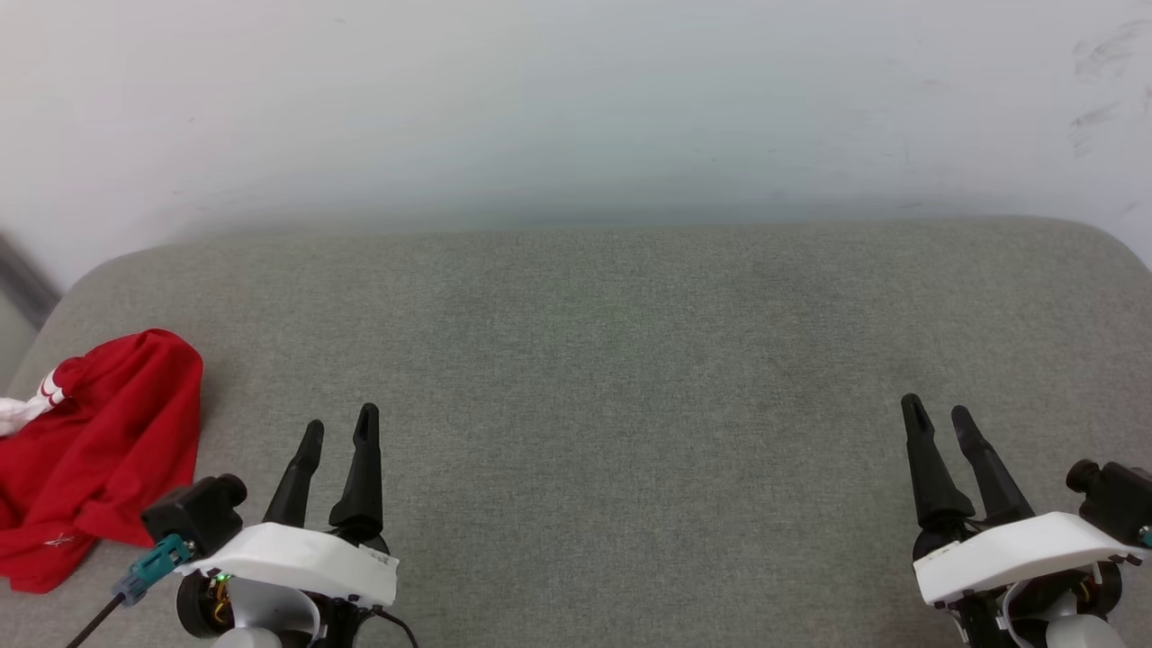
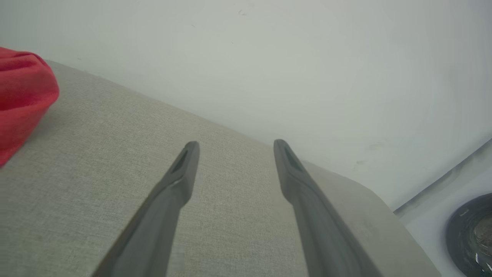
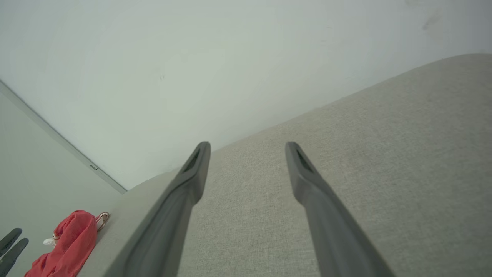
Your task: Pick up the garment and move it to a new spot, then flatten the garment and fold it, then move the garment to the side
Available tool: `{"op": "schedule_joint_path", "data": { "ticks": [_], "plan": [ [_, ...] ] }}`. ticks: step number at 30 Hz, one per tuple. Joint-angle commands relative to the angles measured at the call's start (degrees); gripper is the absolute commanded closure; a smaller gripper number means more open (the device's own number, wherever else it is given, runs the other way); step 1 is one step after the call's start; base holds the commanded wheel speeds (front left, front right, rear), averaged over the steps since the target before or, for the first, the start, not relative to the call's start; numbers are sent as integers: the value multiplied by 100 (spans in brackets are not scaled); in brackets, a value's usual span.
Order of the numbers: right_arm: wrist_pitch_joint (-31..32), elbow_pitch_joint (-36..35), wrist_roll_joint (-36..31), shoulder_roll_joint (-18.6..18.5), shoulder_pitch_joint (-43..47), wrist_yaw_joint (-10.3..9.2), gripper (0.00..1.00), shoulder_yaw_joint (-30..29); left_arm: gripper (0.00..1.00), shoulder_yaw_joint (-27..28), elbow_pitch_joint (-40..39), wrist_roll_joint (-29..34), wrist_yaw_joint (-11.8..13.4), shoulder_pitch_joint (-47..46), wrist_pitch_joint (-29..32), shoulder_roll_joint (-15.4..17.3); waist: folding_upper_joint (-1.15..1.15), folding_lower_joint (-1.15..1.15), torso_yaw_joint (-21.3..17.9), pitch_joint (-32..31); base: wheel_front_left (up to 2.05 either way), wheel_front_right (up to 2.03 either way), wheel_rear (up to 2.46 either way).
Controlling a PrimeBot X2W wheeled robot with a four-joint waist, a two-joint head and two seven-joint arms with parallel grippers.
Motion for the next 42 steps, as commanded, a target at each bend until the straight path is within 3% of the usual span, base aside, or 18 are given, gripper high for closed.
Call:
{"op": "schedule_joint_path", "data": {
  "ticks": [1,18,42],
  "plan": [
    [-44,-94,-234,-49,-24,2,0,8,0,-34,-47,211,34,-34,-62,58,0,0,4,-5,0,0,0],
    [-17,-180,-1501,-2,15,1,0,-39,0,-314,0,1271,310,-53,-321,278,0,0,43,-27,0,0,0],
    [-1,-224,-2605,123,83,1,0,-134,0,-423,248,2222,296,-90,-615,243,0,0,44,-57,0,0,0]
  ]
}}
